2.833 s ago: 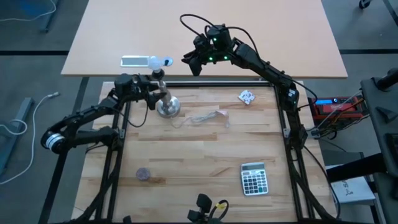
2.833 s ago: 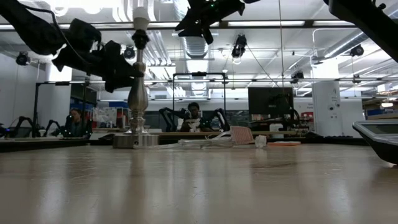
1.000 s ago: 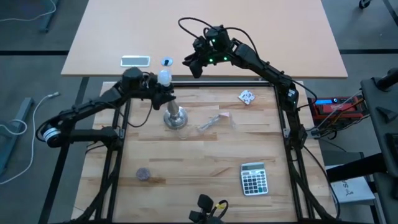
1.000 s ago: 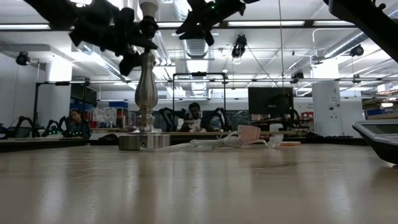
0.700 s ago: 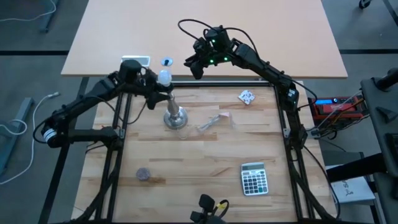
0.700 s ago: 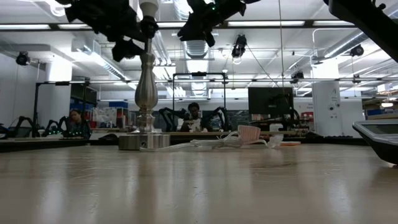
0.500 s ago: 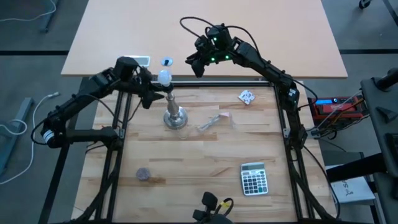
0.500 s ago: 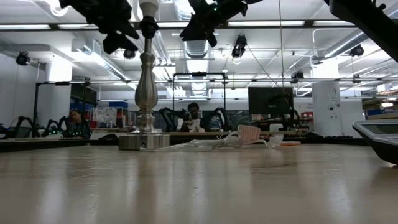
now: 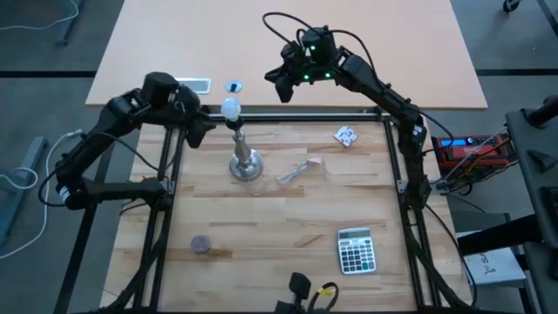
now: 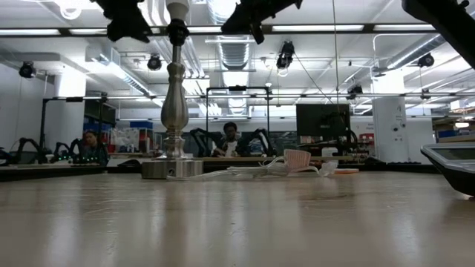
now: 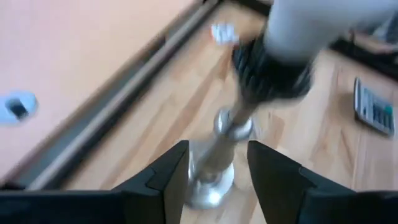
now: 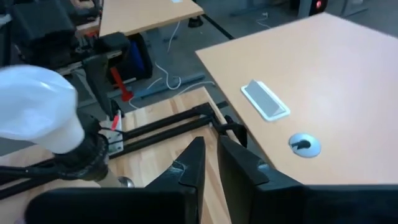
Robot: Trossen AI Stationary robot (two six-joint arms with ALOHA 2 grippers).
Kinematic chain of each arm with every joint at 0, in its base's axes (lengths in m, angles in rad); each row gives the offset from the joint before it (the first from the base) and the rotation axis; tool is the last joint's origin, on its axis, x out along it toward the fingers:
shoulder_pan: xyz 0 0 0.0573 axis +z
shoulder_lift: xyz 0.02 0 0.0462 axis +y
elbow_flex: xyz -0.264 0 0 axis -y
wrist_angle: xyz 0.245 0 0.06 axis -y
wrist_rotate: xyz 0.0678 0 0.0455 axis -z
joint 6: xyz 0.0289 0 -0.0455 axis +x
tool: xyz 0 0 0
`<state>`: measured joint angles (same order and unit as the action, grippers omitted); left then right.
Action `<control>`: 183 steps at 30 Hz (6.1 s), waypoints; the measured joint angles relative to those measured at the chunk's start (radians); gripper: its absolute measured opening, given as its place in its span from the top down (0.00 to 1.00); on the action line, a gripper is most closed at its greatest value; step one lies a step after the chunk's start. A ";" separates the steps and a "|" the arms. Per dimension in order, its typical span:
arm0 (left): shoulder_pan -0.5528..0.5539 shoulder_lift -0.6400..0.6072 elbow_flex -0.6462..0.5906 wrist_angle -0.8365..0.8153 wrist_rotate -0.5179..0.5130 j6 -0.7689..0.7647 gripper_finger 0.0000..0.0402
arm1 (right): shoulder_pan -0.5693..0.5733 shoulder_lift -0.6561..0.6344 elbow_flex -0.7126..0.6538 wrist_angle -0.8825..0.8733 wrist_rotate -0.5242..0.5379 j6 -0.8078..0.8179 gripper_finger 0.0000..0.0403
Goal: Screw lightbulb
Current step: Remove the lightbulb from the lamp
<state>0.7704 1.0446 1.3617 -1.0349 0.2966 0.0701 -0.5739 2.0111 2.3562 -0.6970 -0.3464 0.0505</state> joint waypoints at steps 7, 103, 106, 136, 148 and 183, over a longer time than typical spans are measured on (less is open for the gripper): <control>0.000 -0.002 0.143 0.108 -0.062 0.075 0.79 | 0.007 -0.022 0.000 0.072 -0.105 -0.012 0.96; -0.006 0.078 0.161 0.100 0.285 -0.062 1.00 | 0.118 0.095 -0.006 0.145 -0.211 0.166 1.00; -0.006 0.066 0.160 0.059 0.231 -0.060 1.00 | 0.119 0.093 -0.006 0.123 -0.216 0.157 1.00; -0.003 0.120 0.160 0.174 0.081 0.010 1.00 | 0.124 0.075 -0.006 0.134 -0.260 0.114 1.00; -0.005 0.106 0.160 0.178 0.185 -0.035 1.00 | 0.109 0.075 -0.006 0.149 -0.163 0.099 1.00; -0.004 0.103 0.161 0.174 -0.026 -0.075 1.00 | 0.093 0.102 -0.005 0.264 -0.545 0.133 1.00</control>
<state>0.7666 1.1477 1.5227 -0.8604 0.2703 -0.0052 -0.4805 2.1132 2.3512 -0.4329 -0.8917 0.1836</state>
